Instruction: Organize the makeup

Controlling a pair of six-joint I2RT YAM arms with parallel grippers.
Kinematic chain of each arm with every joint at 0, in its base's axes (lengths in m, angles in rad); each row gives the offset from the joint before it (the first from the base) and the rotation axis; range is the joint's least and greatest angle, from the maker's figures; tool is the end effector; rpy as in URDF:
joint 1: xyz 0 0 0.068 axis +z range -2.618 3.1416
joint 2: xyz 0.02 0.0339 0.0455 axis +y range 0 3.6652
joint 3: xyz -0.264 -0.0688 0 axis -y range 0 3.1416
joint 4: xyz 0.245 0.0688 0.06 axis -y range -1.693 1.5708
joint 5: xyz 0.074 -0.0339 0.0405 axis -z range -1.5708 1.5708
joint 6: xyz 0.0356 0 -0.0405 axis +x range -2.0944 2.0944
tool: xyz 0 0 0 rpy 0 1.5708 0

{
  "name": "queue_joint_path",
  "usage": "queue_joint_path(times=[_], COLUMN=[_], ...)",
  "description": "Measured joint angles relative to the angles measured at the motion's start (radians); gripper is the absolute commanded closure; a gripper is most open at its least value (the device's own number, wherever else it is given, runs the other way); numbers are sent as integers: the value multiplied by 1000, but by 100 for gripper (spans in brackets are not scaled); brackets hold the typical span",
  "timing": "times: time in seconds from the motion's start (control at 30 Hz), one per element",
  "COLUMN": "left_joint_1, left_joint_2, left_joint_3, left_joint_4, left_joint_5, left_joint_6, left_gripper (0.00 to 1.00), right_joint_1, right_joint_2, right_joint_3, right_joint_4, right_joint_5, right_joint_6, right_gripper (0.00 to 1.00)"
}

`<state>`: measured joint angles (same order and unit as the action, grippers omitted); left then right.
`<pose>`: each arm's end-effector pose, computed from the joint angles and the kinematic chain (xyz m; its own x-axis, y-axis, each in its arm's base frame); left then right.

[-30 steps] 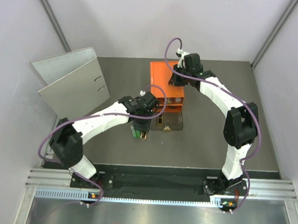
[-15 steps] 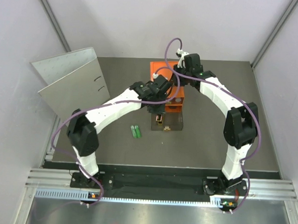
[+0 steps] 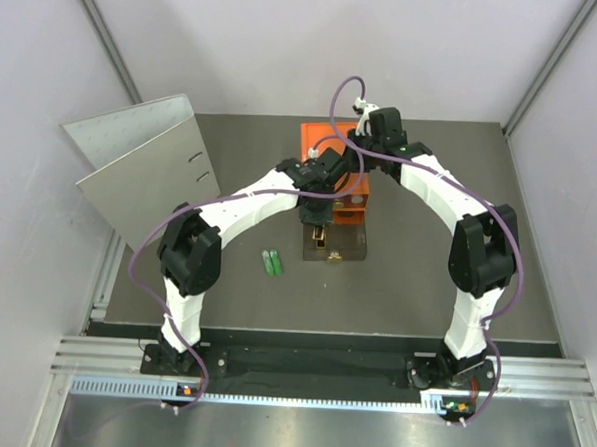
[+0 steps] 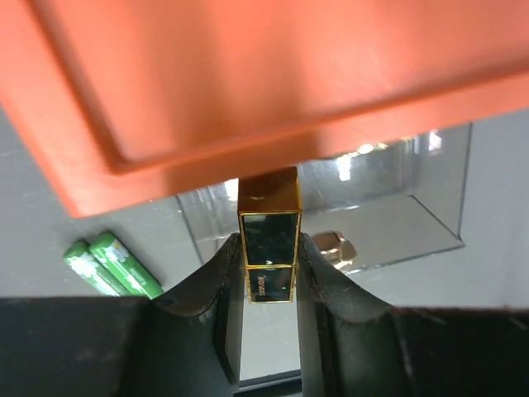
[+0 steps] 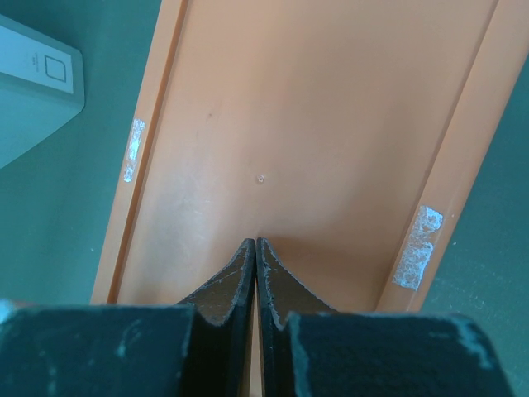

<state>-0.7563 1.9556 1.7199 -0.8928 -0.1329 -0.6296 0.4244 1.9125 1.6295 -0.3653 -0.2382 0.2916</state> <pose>0.3074 -0.2835 0.2606 -0.9076 0.0538 -0.4165 0.1293 0.9794 -0.1552 0.4039 0.1917 0.2859 -0.6913 -0.0058 -0.7225 -0.3892 0.8455 0.3656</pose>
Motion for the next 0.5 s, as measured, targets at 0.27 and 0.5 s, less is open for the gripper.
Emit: queue_joint_path(times=[0.27, 0.5], left_joint_1=[15, 15], left_joint_2=[0, 0], left_joint_3=[0, -47], left_joint_4=[-10, -20], left_joint_5=[-23, -31], left_joint_6=[-2, -23], left_gripper=[85, 74], right_joint_1=[0, 0], right_joint_2=[-6, -10], right_joint_3=[-14, -19], right_joint_4=[14, 18], right_joint_5=[-1, -3], right_joint_6=[0, 0], right_gripper=[97, 97])
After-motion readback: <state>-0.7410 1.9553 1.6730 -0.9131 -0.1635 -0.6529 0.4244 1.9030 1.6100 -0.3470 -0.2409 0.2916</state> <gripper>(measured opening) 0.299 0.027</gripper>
